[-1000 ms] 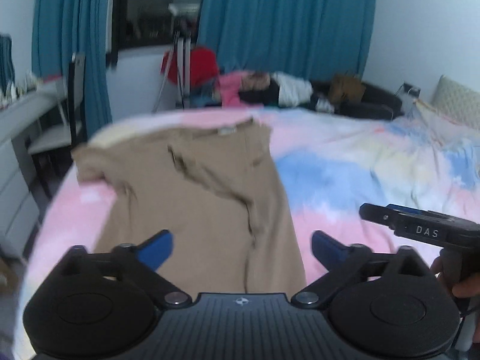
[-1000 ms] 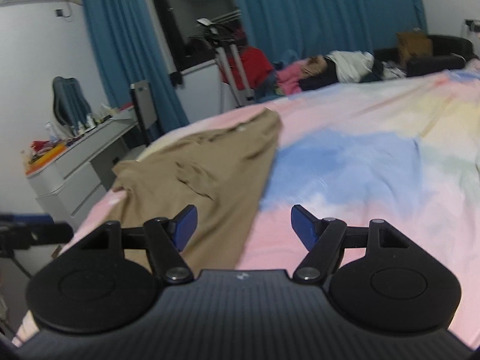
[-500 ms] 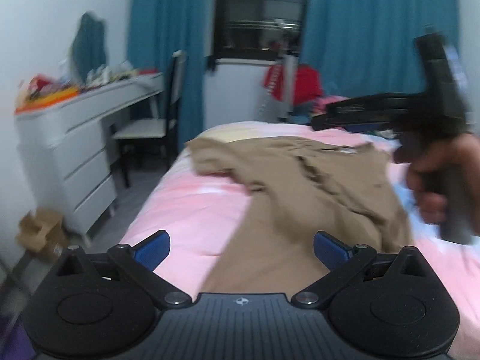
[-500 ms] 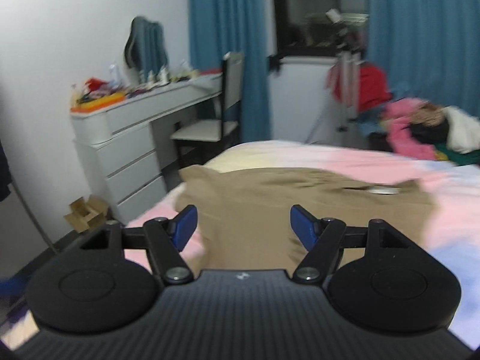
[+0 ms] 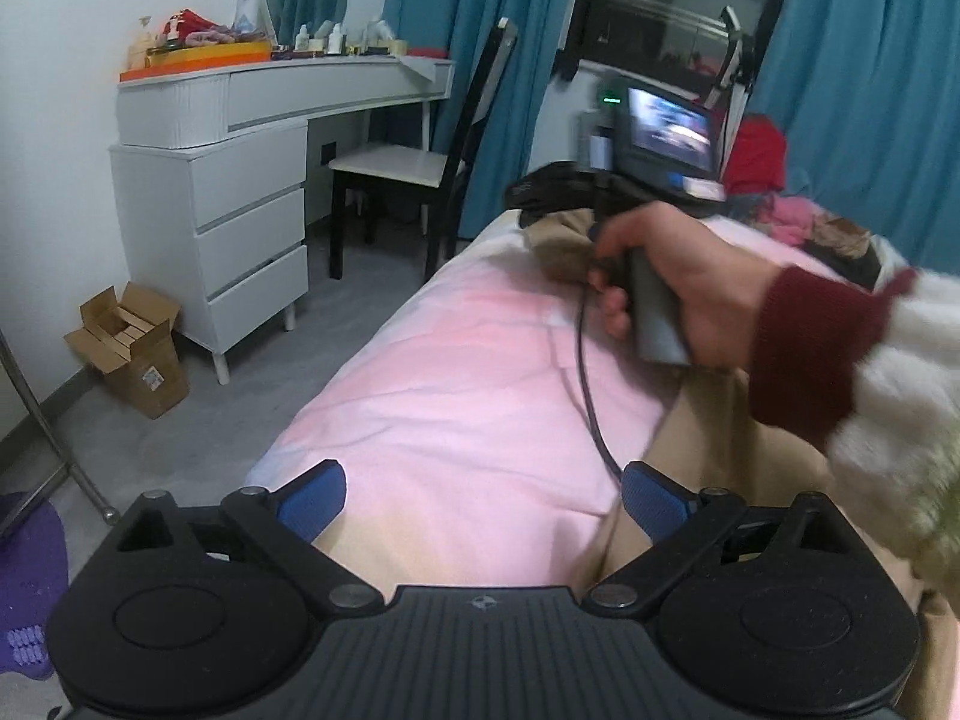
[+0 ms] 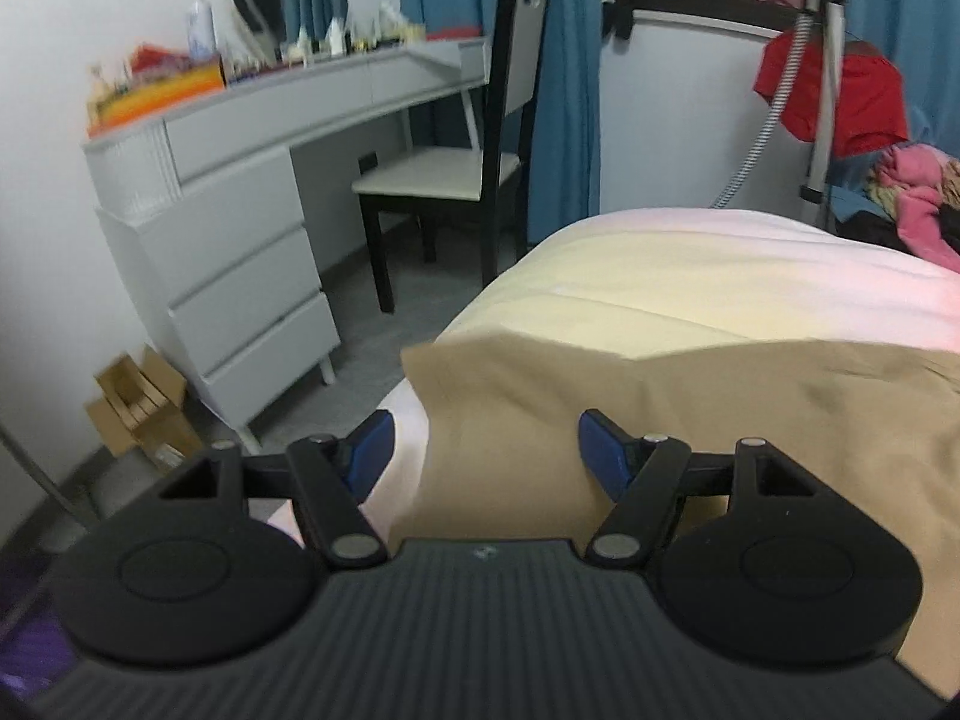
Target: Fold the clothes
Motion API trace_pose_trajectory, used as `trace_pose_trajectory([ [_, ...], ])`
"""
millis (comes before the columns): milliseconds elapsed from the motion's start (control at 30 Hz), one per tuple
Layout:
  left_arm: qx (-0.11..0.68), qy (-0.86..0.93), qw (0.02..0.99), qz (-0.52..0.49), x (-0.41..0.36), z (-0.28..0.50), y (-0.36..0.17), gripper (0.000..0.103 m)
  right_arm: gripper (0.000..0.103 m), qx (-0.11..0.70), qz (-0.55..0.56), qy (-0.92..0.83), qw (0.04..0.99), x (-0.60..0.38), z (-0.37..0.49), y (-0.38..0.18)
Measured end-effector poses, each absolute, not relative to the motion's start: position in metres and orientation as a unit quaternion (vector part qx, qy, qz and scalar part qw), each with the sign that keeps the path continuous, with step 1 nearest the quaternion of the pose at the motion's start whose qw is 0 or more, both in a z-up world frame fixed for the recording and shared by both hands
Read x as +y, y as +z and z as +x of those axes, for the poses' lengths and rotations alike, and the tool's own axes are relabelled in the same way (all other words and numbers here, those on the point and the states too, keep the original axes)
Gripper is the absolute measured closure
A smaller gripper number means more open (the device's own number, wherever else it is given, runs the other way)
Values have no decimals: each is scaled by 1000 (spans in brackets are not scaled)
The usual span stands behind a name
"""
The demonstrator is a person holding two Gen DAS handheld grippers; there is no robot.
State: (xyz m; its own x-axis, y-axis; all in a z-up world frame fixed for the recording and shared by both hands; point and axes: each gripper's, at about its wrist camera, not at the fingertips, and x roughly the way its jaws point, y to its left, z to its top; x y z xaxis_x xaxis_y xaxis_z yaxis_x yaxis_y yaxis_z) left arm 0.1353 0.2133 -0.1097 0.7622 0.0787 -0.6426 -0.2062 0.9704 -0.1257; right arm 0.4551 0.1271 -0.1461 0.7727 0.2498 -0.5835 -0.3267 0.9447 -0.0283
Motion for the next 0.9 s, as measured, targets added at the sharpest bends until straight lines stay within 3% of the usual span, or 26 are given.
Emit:
trace_pose_trajectory([
  [67, 339, 79, 934, -86, 211, 142, -115, 4, 34, 305, -81, 146, 938, 146, 475, -160],
  [100, 339, 80, 934, -82, 210, 145, -117, 4, 42, 307, -90, 142, 937, 156, 485, -167],
  [167, 338, 82, 935, -77, 206, 151, -121, 4, 68, 305, -87, 130, 940, 155, 489, -167],
  [200, 338, 83, 934, -77, 205, 154, -123, 4, 87, 302, -81, 122, 942, 151, 487, -164],
  [233, 340, 84, 933, -79, 203, 157, -124, 4, 92, 299, -75, 115, 944, 147, 486, -162],
  [667, 299, 61, 950, -66, 172, 143, -104, 4, 93, 204, 127, 121, 963, -63, 427, -37],
  [800, 289, 20, 954, -82, 160, 138, -102, 4, 93, 188, 172, 75, 964, -146, 409, -39],
  [900, 293, 3, 952, -84, 152, 141, -106, 4, 92, 209, 221, 33, 952, -202, 404, -76],
])
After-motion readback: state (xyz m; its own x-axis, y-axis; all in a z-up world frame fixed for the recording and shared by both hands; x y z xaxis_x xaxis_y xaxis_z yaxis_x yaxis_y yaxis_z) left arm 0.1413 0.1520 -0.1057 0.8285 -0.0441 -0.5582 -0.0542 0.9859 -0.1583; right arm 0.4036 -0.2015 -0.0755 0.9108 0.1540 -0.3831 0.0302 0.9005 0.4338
